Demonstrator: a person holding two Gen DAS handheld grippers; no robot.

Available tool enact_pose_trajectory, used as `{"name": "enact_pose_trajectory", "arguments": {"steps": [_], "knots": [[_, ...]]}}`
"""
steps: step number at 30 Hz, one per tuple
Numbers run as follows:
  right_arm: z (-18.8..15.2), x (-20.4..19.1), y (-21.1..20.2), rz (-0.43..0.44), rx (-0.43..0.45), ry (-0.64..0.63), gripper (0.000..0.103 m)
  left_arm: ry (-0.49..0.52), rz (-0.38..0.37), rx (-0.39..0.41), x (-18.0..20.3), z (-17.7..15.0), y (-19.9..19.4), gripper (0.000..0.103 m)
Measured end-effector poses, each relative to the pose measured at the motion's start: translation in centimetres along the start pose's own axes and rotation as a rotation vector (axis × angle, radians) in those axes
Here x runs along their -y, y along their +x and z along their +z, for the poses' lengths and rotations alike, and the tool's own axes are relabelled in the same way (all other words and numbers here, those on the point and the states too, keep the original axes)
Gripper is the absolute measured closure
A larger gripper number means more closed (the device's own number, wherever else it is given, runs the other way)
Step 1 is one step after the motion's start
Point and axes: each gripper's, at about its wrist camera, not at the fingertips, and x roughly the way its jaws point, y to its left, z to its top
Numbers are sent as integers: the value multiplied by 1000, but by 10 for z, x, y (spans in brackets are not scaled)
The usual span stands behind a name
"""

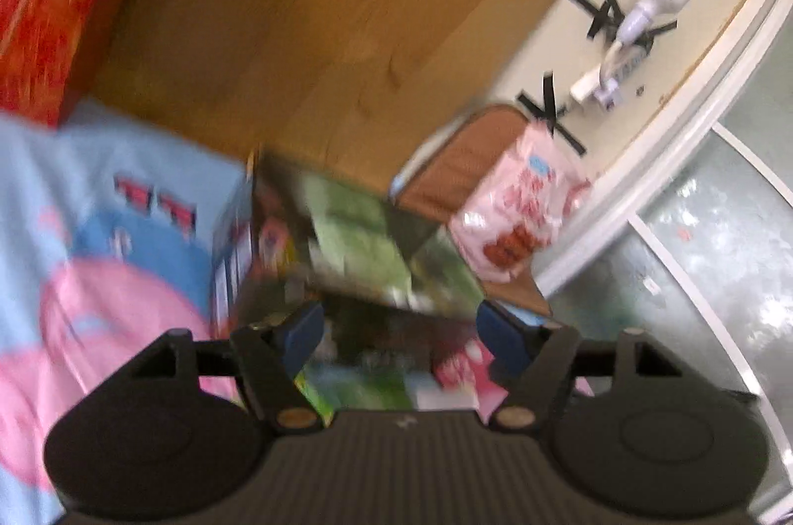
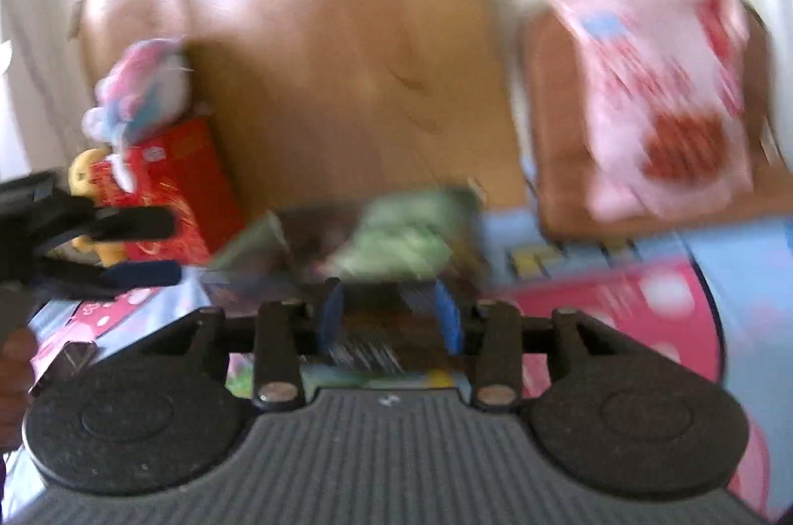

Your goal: Organize snacks

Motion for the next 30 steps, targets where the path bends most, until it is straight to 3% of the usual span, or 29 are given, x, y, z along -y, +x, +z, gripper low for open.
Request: {"name": "enact_pose_trajectory", "arguments": {"steps": [3, 7, 10, 13, 16, 18, 20, 25, 30], "knots": [[-21, 18, 4, 27, -93, 84, 59, -33, -15, -69, -3, -13, 15, 33], [-39, 9, 14, 20, -175, 36, 58, -6, -30, -140, 17, -21, 46, 33], [-45, 0, 20, -4, -166, -29, 54, 62, -38, -204, 37, -27, 76, 33], [-43, -1, 21, -18, -155, -55, 54, 133, 20, -250, 52, -34, 108, 32], [-44, 3, 23, -26, -144, -65, 54, 127, 23, -280, 56, -41, 125, 30], [-45, 2, 23, -28, -134, -80, 54, 145, 53, -268, 61, -46, 127, 31], [-47, -2, 21, -47, -129, -111, 61, 165, 77, -259, 65, -48, 124, 38], [-48, -7, 0, -24, -56, -108, 67, 149, 10, -202, 76, -40, 91, 38], [-28, -25, -19, -16, 74, -147, 67, 212, -30, -99, 94, -14, 63, 36]]}}
